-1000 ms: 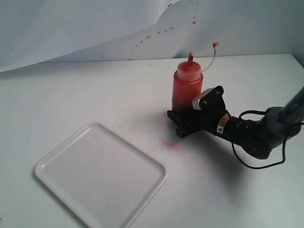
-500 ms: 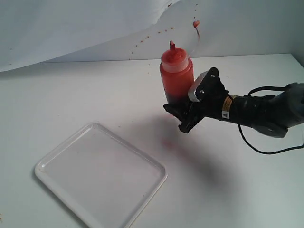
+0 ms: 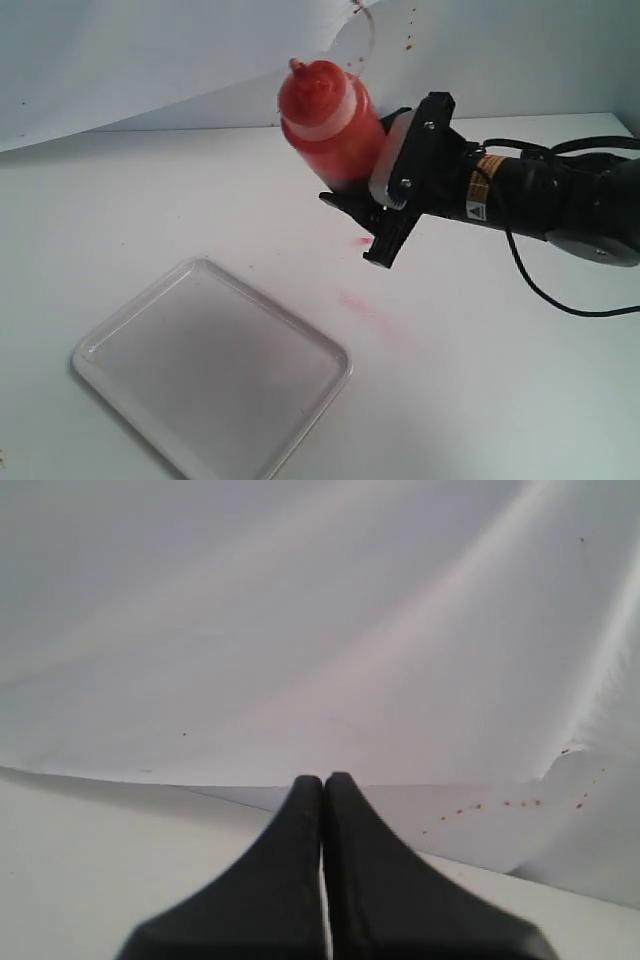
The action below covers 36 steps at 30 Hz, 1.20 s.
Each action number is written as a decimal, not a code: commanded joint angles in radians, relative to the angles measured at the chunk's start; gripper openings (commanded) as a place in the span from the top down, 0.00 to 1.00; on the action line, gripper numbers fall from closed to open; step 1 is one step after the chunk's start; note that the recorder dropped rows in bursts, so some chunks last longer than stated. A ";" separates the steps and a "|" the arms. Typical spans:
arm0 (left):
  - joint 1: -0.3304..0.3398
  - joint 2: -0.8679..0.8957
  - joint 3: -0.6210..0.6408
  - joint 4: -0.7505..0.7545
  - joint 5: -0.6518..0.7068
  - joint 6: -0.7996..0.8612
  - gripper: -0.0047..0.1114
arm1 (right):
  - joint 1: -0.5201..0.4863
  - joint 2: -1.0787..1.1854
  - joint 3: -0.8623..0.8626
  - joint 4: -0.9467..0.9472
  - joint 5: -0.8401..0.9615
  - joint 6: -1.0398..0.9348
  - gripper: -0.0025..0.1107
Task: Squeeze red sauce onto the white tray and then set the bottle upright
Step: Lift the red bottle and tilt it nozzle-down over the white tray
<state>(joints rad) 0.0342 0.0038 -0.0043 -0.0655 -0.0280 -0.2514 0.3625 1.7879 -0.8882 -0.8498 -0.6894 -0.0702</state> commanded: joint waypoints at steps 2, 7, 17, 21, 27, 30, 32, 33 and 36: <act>-0.004 -0.004 0.004 -0.011 0.001 -0.118 0.96 | 0.090 -0.086 0.002 0.174 0.198 -0.249 0.98; -0.004 -0.004 -0.035 0.001 0.134 -0.109 0.96 | 0.173 -0.122 0.002 0.406 0.346 -0.533 0.98; -0.004 -0.004 -0.093 0.001 0.140 -0.109 0.96 | 0.290 -0.132 0.002 0.713 0.229 -0.972 0.98; -0.004 -0.004 -0.093 0.001 0.149 -0.109 0.96 | 0.312 -0.132 0.002 0.722 0.104 -1.110 0.98; -0.004 -0.004 -0.093 0.001 0.163 -0.109 0.96 | 0.317 -0.090 0.002 1.147 0.122 -1.781 0.98; -0.004 -0.004 -0.093 0.001 0.163 -0.109 0.96 | 0.335 -0.058 0.002 1.191 0.045 -1.975 0.98; -0.004 -0.004 -0.093 0.001 0.163 -0.109 0.96 | 0.377 -0.035 0.002 1.198 -0.084 -2.075 0.98; -0.004 -0.004 -0.093 0.001 0.163 -0.109 0.96 | 0.397 -0.024 0.002 1.163 -0.139 -2.075 0.98; -0.004 -0.004 -0.095 -0.007 0.183 -0.113 0.96 | 0.430 -0.013 0.002 1.065 -0.189 -2.075 0.98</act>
<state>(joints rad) 0.0342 0.0038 -0.0910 -0.0677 0.1370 -0.3527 0.7758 1.7792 -0.8786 0.2769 -0.7923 -2.1319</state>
